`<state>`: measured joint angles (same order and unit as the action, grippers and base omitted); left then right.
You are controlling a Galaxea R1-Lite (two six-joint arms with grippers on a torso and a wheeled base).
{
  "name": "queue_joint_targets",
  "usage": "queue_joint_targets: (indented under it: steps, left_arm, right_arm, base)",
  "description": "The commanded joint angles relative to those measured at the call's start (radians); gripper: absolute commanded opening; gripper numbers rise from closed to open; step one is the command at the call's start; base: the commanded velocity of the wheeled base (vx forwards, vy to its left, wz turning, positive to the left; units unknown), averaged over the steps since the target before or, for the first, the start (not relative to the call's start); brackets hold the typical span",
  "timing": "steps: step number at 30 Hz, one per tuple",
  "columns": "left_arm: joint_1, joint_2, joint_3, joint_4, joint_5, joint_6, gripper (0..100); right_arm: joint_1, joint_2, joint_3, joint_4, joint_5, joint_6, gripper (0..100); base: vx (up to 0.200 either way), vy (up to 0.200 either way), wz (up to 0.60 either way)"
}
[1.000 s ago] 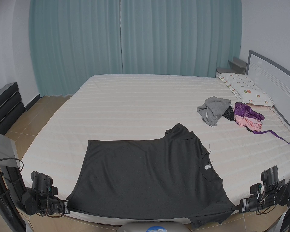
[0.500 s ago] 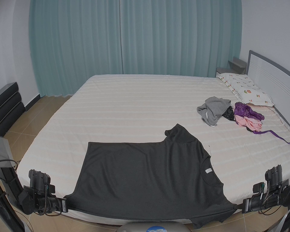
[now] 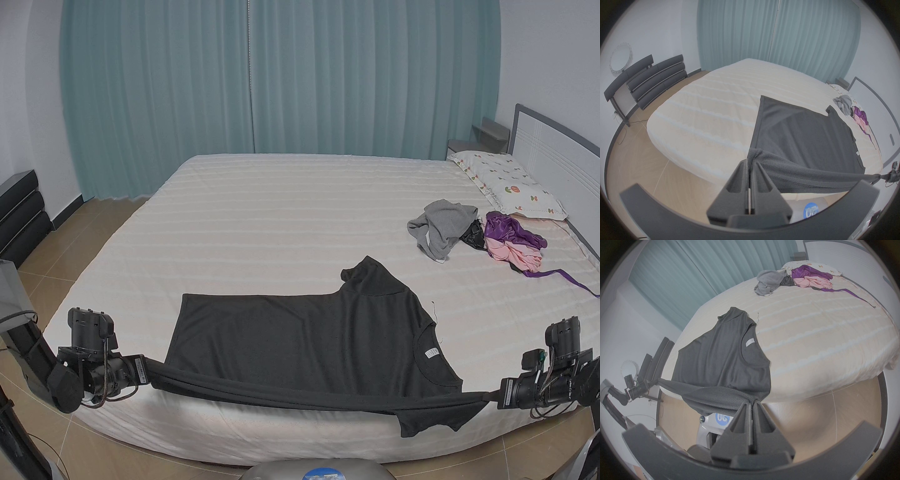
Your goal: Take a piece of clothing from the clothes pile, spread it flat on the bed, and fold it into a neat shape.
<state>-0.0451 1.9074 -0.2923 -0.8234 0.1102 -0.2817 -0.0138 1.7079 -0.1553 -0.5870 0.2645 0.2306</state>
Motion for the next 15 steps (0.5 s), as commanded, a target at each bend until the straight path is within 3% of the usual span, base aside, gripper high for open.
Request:
queue_joint_targets:
  steps: [1, 7, 15]
  left_arm:
    - [-0.022, 0.036, -0.064, 0.021, 0.011, -0.011, 0]
    - [-0.029, 0.028, -0.091, 0.072, 0.013, -0.027, 0]
    - [-0.019, -0.048, -0.068, 0.156, 0.011, -0.027, 0]
  right_arm:
    - [-0.006, 0.064, -0.072, 0.000, 0.002, 0.027, 0]
    - [-0.006, 0.052, -0.139, 0.001, 0.001, 0.049, 0]
    - [0.006, -0.014, -0.078, 0.003, 0.001, 0.038, 0]
  base:
    - [0.000, 0.000, 0.00]
    - [0.000, 0.000, 0.00]
    - [0.000, 0.000, 0.00]
